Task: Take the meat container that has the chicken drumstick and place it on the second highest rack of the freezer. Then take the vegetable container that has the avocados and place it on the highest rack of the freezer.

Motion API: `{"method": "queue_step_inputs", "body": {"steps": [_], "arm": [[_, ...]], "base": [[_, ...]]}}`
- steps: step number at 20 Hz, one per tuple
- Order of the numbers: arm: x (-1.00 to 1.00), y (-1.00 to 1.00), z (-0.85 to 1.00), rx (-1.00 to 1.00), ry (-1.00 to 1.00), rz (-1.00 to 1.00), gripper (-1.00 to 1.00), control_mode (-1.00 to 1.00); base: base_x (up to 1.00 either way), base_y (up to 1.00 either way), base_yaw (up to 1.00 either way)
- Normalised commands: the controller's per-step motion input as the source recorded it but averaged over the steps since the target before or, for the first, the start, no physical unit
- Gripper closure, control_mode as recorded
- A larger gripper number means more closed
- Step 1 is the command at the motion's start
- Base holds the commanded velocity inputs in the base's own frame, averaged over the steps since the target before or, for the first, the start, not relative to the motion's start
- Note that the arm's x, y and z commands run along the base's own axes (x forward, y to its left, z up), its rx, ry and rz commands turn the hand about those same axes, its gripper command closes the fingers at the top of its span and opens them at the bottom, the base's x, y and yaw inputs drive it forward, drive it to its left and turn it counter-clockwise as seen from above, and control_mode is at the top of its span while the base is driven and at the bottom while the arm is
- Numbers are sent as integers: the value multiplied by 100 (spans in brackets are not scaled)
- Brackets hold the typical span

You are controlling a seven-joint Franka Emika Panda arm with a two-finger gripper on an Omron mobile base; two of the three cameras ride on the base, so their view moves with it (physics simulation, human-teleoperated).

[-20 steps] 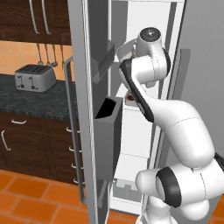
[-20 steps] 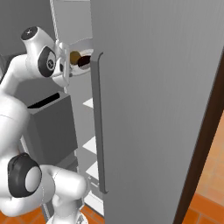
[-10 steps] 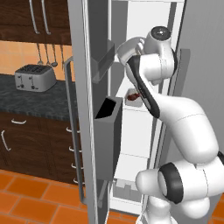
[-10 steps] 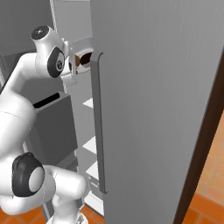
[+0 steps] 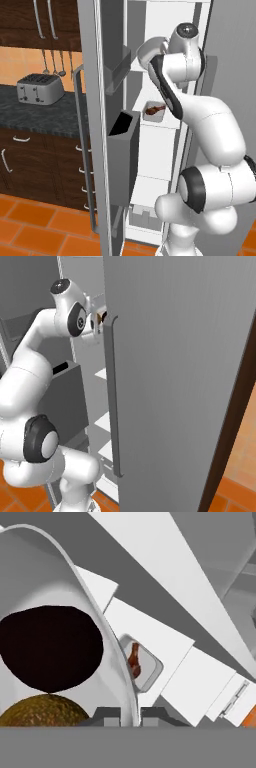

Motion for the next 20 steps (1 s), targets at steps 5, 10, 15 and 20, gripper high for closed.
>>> {"method": "queue_step_inputs", "body": {"steps": [5,10,15,20], "arm": [[44,-7,6,0,0,-10,100,-100],[31,-4,0,0,0,-13,100,-100],[42,-12,0,0,0,-4,100,-100],[51,-16,-7,0,0,0,100,-100]], "base": [[0,0,0],[0,0,0],[0,0,0],[0,0,0]]}}
